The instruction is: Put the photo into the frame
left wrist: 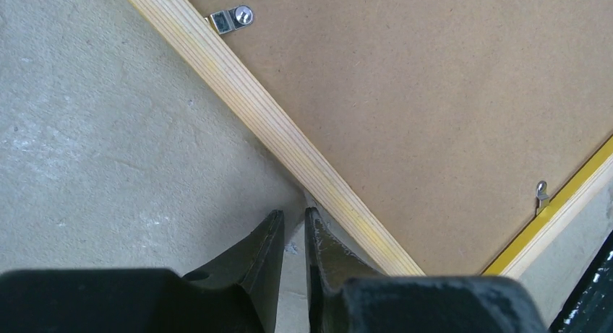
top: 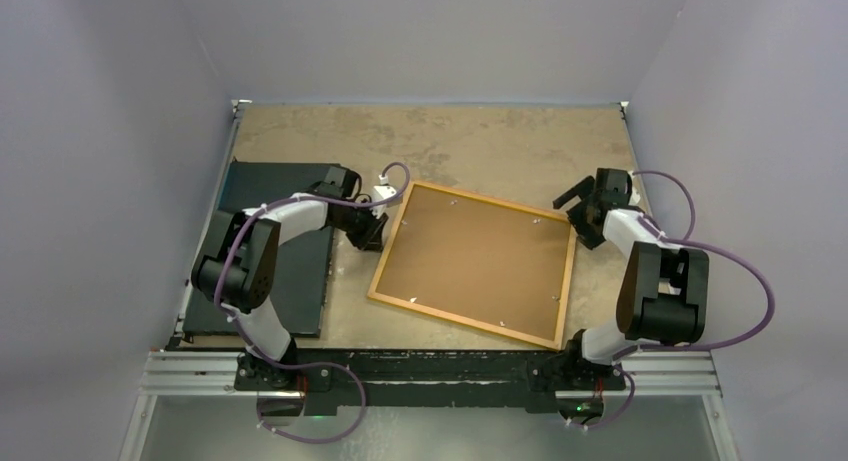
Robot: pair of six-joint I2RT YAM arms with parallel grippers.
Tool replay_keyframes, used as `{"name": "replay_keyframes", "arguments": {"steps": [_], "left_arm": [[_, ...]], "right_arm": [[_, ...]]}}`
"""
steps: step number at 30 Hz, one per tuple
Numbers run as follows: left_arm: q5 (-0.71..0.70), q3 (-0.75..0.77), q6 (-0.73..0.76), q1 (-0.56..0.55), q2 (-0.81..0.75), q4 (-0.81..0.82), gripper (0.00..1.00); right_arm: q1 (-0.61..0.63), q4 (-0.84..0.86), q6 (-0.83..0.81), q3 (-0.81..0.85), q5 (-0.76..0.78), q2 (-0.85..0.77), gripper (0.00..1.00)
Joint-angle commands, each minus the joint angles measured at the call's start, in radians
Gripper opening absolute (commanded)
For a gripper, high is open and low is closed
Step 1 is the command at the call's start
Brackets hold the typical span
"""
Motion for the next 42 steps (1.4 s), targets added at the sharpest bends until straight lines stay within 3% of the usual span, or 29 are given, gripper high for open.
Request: {"name": "replay_keyframes", "arguments": {"steps": [1, 6, 12, 17, 22, 31, 37, 42], "left_arm": [[-0.053, -0.019, 0.055, -0.003, -0.009, -0.003, 0.15], [-0.077, -0.023, 0.055, -0.026, -0.009, -0.004, 0.15], [-0.084, -0.028, 0.025, -0.058, -0.009, 0.007, 0.15], [-0.039, -0.027, 0.044, -0.096, 0.010, -0.040, 0.15], [0.062, -0.016, 0.151, -0.160, 0.037, -0.161, 0.16], [0.113, 0.092, 0.249, -0.279, 0.107, -0.332, 0.21], [0.060, 0.206, 0.303, -0.254, 0.055, -0.510, 0.35], [0.054, 0.424, 0.324, -0.154, 0.001, -0.632, 0.38]], "right_arm": [[0.000, 0.025, -0.039, 0.030, -0.071, 0.002, 0.99], [0.046, 0.111, -0.007, 0.042, -0.138, 0.080, 0.99], [0.240, 0.049, 0.042, 0.306, -0.050, 0.254, 0.99], [0.261, 0.018, 0.039, 0.469, -0.051, 0.364, 0.99], [0.274, 0.033, 0.009, 0.529, -0.098, 0.443, 0.99], [0.332, 0.019, -0.042, 0.671, -0.149, 0.594, 0.99], [0.329, -0.068, -0.090, 0.771, -0.155, 0.569, 0.99], [0.290, -0.070, -0.110, 0.795, -0.110, 0.475, 0.99]]}}
